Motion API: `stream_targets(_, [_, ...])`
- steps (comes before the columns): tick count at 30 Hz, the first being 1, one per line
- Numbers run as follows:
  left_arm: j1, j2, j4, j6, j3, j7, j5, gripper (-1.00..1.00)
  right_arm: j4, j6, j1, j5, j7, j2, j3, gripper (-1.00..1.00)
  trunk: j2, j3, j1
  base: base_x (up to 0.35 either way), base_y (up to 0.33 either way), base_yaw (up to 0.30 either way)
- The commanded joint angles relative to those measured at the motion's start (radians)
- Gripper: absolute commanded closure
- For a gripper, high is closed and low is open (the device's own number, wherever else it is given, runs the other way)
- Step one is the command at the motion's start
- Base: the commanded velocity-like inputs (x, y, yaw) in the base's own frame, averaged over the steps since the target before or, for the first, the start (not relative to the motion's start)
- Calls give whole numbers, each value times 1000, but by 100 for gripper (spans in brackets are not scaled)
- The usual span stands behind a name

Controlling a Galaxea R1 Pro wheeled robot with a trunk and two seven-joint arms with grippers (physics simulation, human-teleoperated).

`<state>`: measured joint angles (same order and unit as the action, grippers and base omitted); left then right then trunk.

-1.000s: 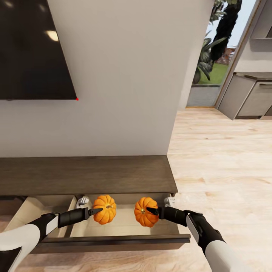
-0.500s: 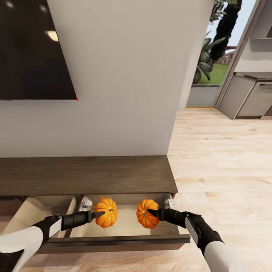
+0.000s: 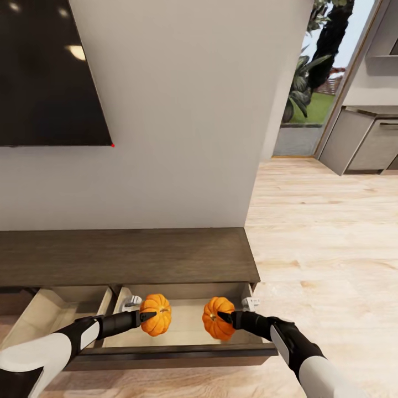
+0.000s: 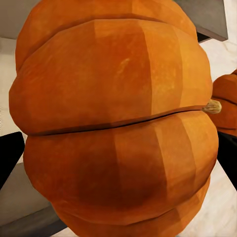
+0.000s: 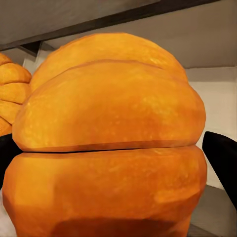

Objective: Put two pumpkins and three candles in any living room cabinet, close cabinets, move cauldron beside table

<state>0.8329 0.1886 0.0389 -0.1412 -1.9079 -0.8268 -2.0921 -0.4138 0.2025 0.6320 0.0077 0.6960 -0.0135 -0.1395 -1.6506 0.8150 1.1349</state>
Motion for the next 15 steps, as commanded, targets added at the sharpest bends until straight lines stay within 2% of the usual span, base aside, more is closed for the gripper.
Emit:
stream_targets(1, [0,0,1,0,1,0,0,100,-2,0,0,0,-1,1,0,100,0,0,0,0,0,0])
stream_targets(15, [2,0,-4,0,2,0,0,100,-34,3,0,-1,1,0,0,100,0,0,0,0,0,0])
